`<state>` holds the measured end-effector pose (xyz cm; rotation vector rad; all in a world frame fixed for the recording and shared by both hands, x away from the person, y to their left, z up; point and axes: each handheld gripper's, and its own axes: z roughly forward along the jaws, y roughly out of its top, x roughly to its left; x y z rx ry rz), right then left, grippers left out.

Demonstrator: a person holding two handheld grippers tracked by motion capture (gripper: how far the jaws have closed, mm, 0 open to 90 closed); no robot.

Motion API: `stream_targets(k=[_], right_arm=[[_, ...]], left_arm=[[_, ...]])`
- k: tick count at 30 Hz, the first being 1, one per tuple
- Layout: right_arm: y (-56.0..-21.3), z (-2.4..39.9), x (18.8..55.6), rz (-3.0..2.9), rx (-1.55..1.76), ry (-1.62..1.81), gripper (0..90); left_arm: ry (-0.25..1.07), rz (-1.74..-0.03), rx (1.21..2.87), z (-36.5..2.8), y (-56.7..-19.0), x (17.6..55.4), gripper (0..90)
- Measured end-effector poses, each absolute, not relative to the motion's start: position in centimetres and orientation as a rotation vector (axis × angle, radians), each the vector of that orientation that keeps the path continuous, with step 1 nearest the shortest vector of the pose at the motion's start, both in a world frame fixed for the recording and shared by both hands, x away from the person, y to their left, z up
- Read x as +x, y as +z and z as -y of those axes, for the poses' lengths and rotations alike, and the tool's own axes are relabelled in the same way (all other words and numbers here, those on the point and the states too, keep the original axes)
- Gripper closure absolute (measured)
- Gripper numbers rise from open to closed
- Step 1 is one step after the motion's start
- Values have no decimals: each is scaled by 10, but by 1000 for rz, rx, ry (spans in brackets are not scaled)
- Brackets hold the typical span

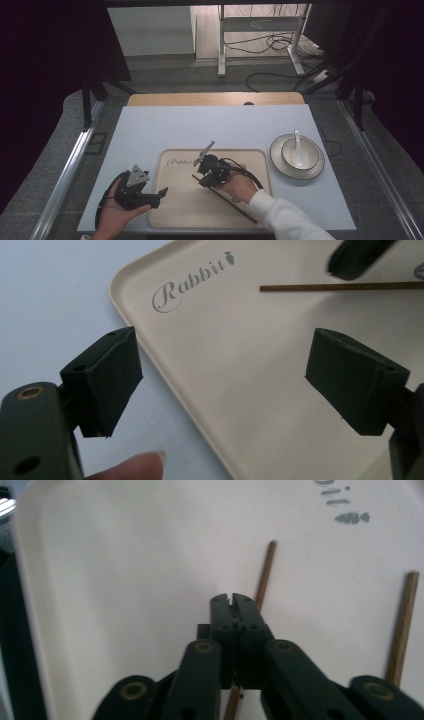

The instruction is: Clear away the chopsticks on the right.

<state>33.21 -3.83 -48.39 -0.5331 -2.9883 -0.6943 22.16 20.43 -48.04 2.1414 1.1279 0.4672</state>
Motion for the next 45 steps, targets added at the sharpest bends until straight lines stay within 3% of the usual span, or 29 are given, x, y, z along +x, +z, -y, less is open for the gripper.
stream_targets(k=[9,18,30,45], right_arm=[[-503,24,360,2931,-623,-655,893],[-506,15,358,2956,-629,-647,894],[-502,72,403,3006,-1005,-657,894],[-498,124,412,3079,-1236,-561,894]], left_arm=[[465,-1125,2133,-206,-480,222,149],[469,-1120,2134,-205,-479,221,149],[468,-1123,2134,-206,-480,222,149],[472,-1117,2139,-206,-479,222,149]])
